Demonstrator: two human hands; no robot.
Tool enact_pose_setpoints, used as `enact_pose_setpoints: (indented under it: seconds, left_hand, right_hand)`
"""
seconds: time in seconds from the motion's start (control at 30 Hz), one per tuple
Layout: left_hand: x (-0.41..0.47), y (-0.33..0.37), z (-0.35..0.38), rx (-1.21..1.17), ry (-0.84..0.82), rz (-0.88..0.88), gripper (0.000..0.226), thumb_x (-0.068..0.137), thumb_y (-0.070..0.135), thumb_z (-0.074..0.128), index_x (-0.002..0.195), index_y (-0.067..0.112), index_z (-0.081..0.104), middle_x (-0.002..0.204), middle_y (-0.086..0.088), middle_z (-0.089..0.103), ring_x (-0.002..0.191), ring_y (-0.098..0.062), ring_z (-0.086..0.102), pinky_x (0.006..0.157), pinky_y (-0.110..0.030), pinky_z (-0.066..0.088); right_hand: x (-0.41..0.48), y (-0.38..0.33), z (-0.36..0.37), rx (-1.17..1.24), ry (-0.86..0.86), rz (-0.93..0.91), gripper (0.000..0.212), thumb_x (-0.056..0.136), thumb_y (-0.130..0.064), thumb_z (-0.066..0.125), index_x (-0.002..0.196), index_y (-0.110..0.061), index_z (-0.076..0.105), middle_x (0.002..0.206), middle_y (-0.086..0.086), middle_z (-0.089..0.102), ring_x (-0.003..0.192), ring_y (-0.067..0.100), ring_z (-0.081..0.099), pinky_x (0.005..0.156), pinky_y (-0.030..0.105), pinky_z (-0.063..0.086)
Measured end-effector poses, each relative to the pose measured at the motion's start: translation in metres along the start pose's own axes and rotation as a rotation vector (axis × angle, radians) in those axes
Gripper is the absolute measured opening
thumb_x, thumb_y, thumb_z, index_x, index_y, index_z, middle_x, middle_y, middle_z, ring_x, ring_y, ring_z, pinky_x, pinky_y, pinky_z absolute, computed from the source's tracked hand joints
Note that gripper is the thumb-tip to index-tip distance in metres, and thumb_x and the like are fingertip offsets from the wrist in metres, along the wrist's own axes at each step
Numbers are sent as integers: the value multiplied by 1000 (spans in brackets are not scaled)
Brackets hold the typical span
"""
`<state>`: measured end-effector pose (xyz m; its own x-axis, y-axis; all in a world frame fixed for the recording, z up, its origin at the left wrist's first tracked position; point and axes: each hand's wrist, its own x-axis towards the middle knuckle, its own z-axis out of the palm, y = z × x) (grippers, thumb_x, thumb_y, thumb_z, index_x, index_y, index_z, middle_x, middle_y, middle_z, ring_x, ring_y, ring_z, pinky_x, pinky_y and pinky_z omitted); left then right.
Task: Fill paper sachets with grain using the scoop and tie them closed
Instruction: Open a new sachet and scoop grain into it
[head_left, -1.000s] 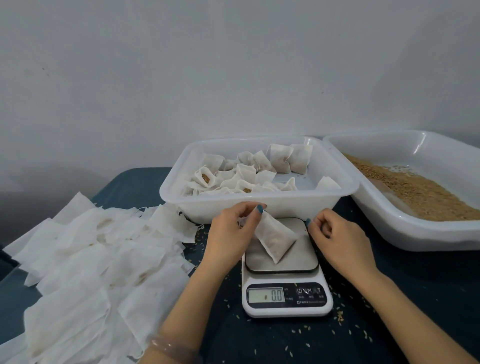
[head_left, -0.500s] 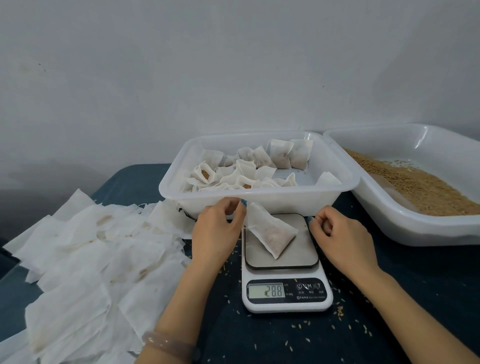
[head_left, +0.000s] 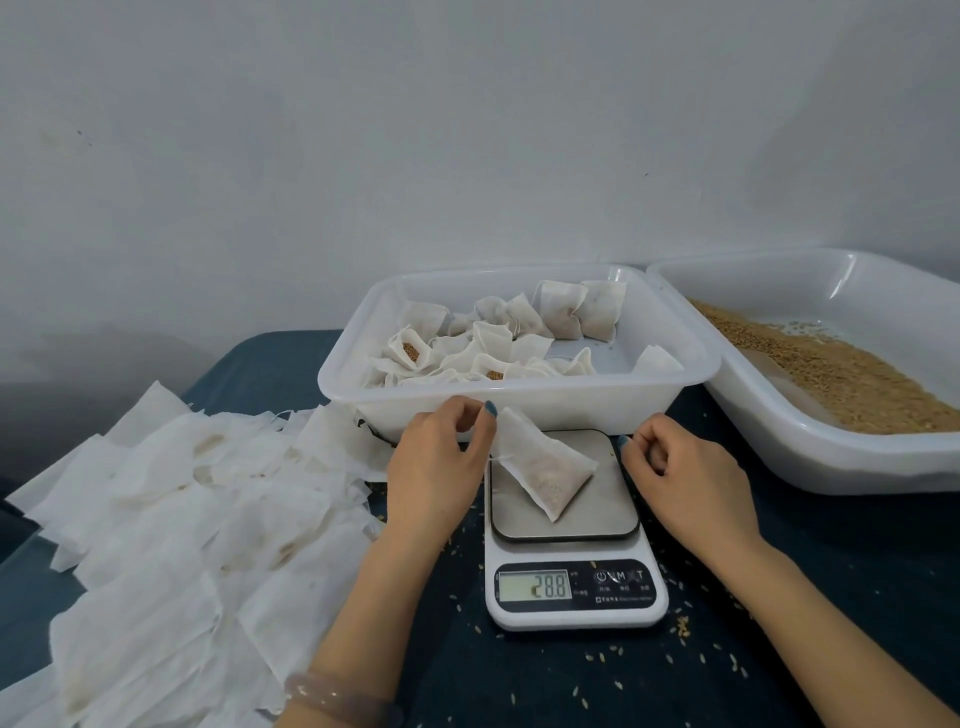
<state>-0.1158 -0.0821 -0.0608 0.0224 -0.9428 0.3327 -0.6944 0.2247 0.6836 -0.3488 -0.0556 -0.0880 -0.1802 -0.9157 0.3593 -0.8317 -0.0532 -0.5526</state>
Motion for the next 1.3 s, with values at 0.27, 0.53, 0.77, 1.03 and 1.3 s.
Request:
enact_pose_setpoints:
  seconds: [0.27,0.53,0.77,1.03,1.3]
  left_hand:
    - [-7,12,5,-22,-90,206,28,101,39,49,84,19,59,79,12,59,81,-8,50,62,-23,34]
    - [-14,31,-4,-359,-27,332,12,97,25,63,89,20,71,85,14,68,79,-6,60,65,-16,42]
    - [23,50,-21,-386,116,302,14,96,15,62,94,28,67,80,20,66,67,2,56,63,-16,46]
    - [115,77,-37,-34,196,430,36,89,-3,41,114,12,61,102,0,71,93,-16,64,76,-33,49]
    - [129,31,2,379,-382,391,34,91,-3,54,103,21,75,99,4,73,96,-12,67,90,-32,53]
  right_hand:
    - [0,-2,-1,1,13,11,22,91,-35,58,72,-29,48,55,-7,51,53,9,50,48,29,35]
    - [1,-2,-3,2,11,19,23,91,-36,57,71,-30,47,55,-7,50,53,8,50,49,29,34]
    - [1,-5,-5,3,25,-3,23,91,-37,57,72,-29,47,54,-6,49,52,10,49,47,29,34]
    - [1,-6,-6,11,36,-22,22,89,-39,54,71,-29,46,53,-7,47,50,9,48,47,29,36]
    - [2,-5,-7,-7,34,-11,21,91,-37,55,72,-29,47,54,-7,48,53,10,49,49,30,37]
